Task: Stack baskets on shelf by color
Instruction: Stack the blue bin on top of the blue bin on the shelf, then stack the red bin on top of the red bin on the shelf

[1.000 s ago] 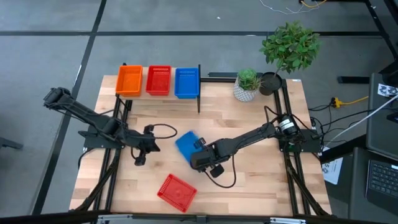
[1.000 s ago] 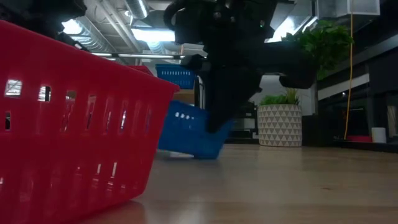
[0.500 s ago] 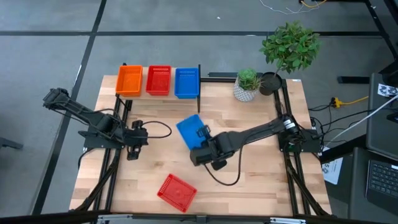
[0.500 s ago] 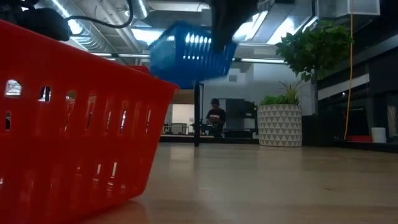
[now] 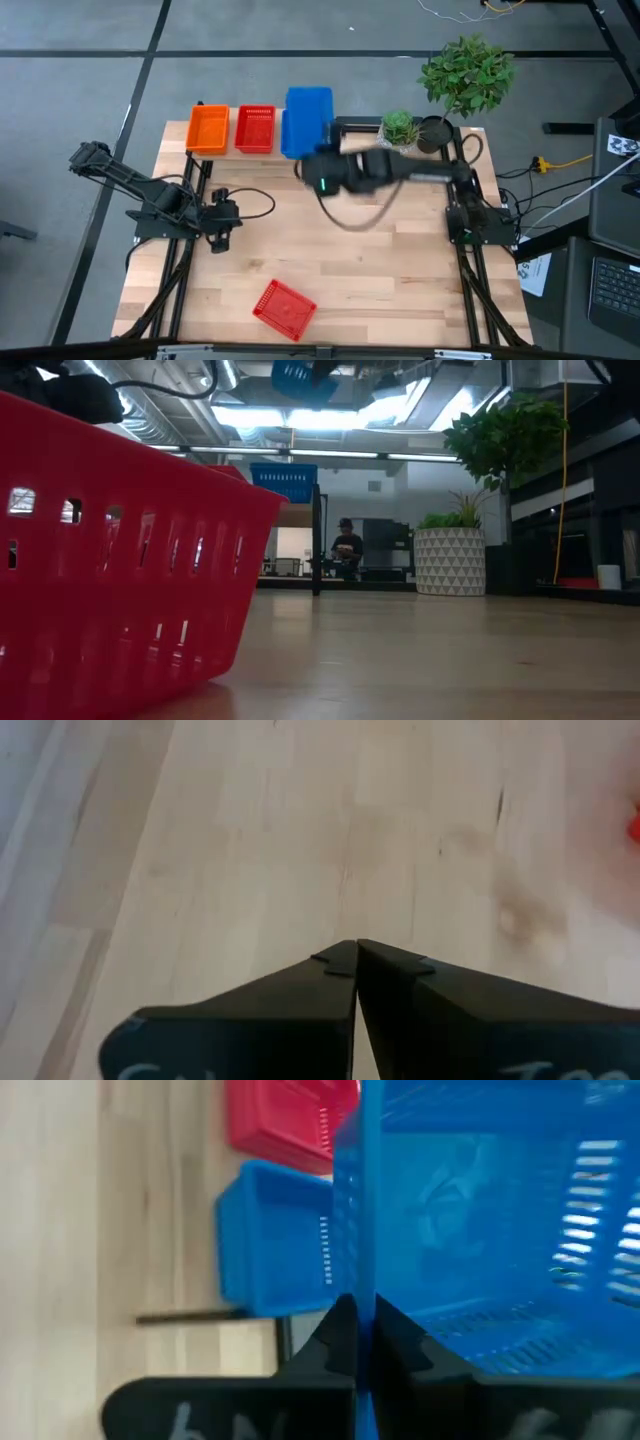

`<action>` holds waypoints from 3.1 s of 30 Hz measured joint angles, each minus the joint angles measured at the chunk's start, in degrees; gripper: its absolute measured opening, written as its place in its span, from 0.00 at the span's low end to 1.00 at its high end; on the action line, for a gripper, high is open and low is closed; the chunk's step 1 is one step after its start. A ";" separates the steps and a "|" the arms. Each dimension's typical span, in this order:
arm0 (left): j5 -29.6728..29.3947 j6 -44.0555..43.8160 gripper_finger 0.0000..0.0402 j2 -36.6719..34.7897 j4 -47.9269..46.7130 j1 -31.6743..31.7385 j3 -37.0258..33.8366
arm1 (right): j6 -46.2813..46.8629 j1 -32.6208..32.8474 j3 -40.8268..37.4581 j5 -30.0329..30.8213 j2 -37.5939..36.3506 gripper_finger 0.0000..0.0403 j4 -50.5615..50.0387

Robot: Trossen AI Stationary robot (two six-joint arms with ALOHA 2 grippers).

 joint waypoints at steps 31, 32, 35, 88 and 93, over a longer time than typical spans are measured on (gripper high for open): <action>-1.66 0.03 0.00 0.02 0.26 -0.02 0.00 | 10.13 -18.75 -0.15 -40.66 2.93 0.01 2.45; -1.64 0.02 0.01 0.02 0.26 -0.02 0.00 | 10.81 -18.73 -0.13 -40.66 2.93 0.02 2.33; -1.64 0.02 0.02 0.02 0.26 -0.02 0.00 | 11.60 -18.71 -0.15 -40.75 3.14 0.03 1.65; -1.52 -1.10 0.03 0.02 0.24 -0.01 0.00 | 15.91 -18.59 -0.13 -41.20 3.67 0.42 4.49; -1.53 -1.14 0.03 0.02 0.24 -0.01 0.00 | 29.24 -17.75 -0.13 -59.22 3.65 0.42 2.31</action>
